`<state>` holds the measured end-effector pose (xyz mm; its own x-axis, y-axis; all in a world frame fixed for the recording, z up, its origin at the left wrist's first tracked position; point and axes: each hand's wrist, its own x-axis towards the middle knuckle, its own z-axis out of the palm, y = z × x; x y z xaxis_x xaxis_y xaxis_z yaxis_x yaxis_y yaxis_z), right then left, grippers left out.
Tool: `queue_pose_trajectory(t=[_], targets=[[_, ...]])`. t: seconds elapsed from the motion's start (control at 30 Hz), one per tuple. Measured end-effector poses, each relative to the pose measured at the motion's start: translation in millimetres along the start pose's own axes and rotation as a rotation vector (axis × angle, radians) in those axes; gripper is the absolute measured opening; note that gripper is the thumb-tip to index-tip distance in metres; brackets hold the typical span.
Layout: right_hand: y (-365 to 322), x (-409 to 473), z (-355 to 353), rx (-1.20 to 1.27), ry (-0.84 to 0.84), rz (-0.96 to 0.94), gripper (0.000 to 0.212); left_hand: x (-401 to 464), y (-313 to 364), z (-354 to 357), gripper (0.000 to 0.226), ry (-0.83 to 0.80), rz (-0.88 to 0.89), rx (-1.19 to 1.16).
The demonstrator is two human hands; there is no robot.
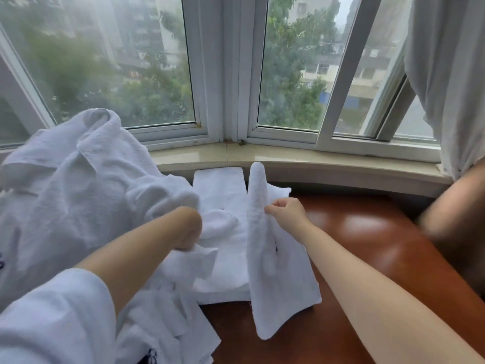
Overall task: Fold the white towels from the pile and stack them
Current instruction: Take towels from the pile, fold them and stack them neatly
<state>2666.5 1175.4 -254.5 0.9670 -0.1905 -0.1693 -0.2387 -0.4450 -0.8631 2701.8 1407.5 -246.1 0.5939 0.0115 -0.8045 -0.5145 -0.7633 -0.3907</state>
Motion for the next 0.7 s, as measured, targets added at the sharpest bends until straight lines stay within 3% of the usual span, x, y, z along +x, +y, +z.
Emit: queue_pose_trajectory(t=[0.1, 0.13, 0.17, 0.23, 0.3, 0.37, 0.47, 0.6, 0.7], targets=[[-0.2, -5.3, 2.8, -0.003, -0.013, -0.012, 0.022, -9.9, 5.1, 27.0, 0.04, -0.267, -0.054, -0.218], [-0.7, -7.1, 4.1, -0.003, -0.017, -0.019, 0.023, -11.0, 6.6, 30.6, 0.039, -0.277, -0.031, -0.307], [-1.4, -8.8, 5.6, -0.001, -0.021, -0.027, 0.023, -12.5, 7.9, 30.7, 0.038, -0.185, 0.003, -0.397], [-3.0, -11.4, 8.9, 0.007, -0.03, -0.042, 0.021, -12.2, 11.4, 24.0, 0.037, 0.219, 0.031, -0.488], [-4.2, -13.2, 11.6, 0.01, -0.036, -0.055, 0.018, -10.6, 14.4, 16.2, 0.042, 0.653, 0.011, -0.378], [-5.4, -14.6, 12.9, 0.007, -0.039, -0.064, 0.017, -2.4, 15.8, 13.6, 0.055, 0.868, -0.019, -0.144], [-9.2, -17.0, 11.6, -0.012, -0.047, -0.081, 0.017, 6.2, 13.6, 18.4, 0.076, 0.756, -0.158, 0.077], [-20.2, -16.9, 8.0, -0.022, -0.055, -0.109, 0.015, -1.7, 6.1, 20.6, 0.046, 0.585, -0.17, -0.102], [-32.6, -14.8, 10.3, -0.026, -0.082, -0.099, 0.018, -19.5, -6.9, 7.8, 0.027, 0.298, -0.08, -0.128]])
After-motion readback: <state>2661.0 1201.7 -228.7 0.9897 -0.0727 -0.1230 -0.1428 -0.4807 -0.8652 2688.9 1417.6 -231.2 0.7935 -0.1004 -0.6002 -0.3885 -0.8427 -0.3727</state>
